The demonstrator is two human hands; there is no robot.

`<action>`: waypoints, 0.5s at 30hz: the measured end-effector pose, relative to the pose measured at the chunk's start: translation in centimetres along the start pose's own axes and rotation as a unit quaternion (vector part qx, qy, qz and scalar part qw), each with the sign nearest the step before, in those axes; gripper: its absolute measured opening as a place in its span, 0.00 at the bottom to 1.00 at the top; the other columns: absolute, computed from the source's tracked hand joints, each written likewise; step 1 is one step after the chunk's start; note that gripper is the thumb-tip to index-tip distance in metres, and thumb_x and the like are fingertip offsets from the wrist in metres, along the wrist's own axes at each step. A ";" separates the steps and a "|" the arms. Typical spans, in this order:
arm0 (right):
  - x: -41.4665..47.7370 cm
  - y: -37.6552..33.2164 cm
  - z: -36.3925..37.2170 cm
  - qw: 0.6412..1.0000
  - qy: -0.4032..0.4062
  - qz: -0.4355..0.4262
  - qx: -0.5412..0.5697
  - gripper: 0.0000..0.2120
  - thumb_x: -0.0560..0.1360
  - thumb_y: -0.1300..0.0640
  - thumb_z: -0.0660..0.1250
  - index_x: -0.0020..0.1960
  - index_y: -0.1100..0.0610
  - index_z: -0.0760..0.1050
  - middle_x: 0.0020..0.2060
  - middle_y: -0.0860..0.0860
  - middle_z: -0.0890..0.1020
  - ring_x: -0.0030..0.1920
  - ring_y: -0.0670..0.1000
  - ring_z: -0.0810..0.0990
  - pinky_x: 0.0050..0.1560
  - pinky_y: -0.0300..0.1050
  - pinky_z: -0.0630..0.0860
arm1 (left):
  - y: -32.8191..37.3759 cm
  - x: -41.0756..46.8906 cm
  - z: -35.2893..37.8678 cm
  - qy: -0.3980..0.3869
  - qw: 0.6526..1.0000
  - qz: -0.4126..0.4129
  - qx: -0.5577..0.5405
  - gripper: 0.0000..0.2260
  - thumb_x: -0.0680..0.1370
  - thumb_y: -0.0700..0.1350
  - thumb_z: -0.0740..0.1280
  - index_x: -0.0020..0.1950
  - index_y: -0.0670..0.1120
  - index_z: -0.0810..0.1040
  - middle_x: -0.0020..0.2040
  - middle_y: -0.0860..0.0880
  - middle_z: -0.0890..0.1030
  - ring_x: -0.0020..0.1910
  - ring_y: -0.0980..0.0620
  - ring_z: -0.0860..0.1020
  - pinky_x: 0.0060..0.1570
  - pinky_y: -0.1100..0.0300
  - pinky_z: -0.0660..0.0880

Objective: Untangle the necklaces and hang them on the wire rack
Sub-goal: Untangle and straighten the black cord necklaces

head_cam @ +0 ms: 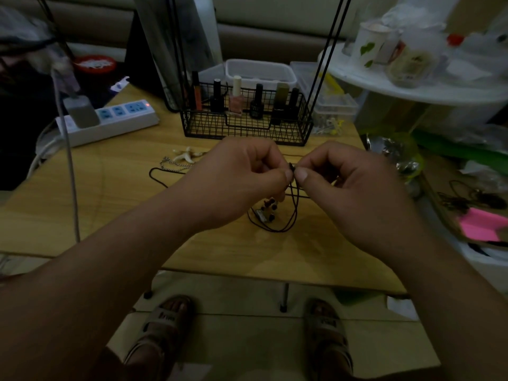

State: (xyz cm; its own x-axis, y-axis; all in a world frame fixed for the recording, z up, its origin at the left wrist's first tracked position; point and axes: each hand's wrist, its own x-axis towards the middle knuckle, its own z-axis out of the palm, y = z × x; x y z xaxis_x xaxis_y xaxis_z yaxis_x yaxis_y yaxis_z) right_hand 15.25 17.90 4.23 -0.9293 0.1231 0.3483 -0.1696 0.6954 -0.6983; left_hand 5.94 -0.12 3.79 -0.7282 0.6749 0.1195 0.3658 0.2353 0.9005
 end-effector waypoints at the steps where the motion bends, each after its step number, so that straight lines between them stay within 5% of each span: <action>1: 0.0 0.0 0.0 1.000 -0.004 -0.003 -0.005 0.03 0.79 0.54 0.71 0.47 0.49 0.82 0.38 0.46 0.82 0.40 0.46 0.78 0.36 0.31 0.71 | -0.1 0.0 0.0 0.003 1.000 0.001 0.003 0.03 0.80 0.43 0.72 0.46 0.46 0.82 0.38 0.49 0.86 0.39 0.52 0.84 0.43 0.53 0.80; 4: 0.0 0.0 0.0 0.999 -0.016 -0.015 -0.024 0.03 0.79 0.54 0.70 0.47 0.48 0.81 0.38 0.45 0.81 0.40 0.46 0.78 0.35 0.32 0.70 | -0.1 -0.2 0.0 0.000 1.000 0.010 0.012 0.03 0.80 0.40 0.72 0.46 0.44 0.82 0.35 0.49 0.84 0.26 0.62 0.75 0.28 0.68 0.70; 7: 0.0 0.0 0.0 0.999 -0.025 -0.022 -0.020 0.03 0.78 0.56 0.70 0.46 0.49 0.80 0.37 0.46 0.80 0.39 0.44 0.77 0.35 0.31 0.70 | 0.0 -0.3 0.0 -0.005 1.000 0.013 0.020 0.03 0.81 0.40 0.71 0.47 0.43 0.82 0.35 0.47 0.83 0.24 0.63 0.74 0.26 0.71 0.67; 10: 0.1 0.1 -0.1 1.000 -0.024 -0.009 0.008 0.04 0.79 0.57 0.70 0.45 0.50 0.80 0.38 0.43 0.80 0.38 0.41 0.76 0.36 0.29 0.69 | -0.5 -0.1 -0.2 0.003 0.999 0.034 0.020 0.01 0.81 0.44 0.70 0.52 0.49 0.81 0.44 0.48 0.84 0.40 0.53 0.82 0.40 0.56 0.78; 13: 0.2 0.2 -0.1 0.999 -0.021 0.003 0.025 0.05 0.79 0.57 0.70 0.45 0.50 0.80 0.37 0.43 0.80 0.36 0.42 0.75 0.35 0.30 0.69 | -0.7 0.0 -0.3 -0.003 0.997 0.060 0.056 0.09 0.81 0.46 0.70 0.61 0.55 0.79 0.56 0.58 0.82 0.55 0.61 0.81 0.53 0.60 0.78; 15: 0.3 0.2 -0.2 0.999 -0.021 0.015 0.038 0.05 0.79 0.57 0.69 0.45 0.50 0.81 0.38 0.48 0.80 0.35 0.46 0.75 0.34 0.35 0.70 | -0.5 0.0 -0.1 -0.019 0.996 0.063 0.067 0.08 0.82 0.45 0.69 0.60 0.53 0.80 0.53 0.58 0.84 0.57 0.63 0.81 0.53 0.65 0.78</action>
State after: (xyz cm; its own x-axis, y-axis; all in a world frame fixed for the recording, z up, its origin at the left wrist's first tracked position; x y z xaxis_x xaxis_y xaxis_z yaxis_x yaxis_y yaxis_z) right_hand 15.02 18.23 4.32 -0.9469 0.1124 0.3013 -0.1647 0.6352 -0.7546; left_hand 5.72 -0.29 3.38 -0.6499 0.7303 0.2103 0.5291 0.2362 0.8150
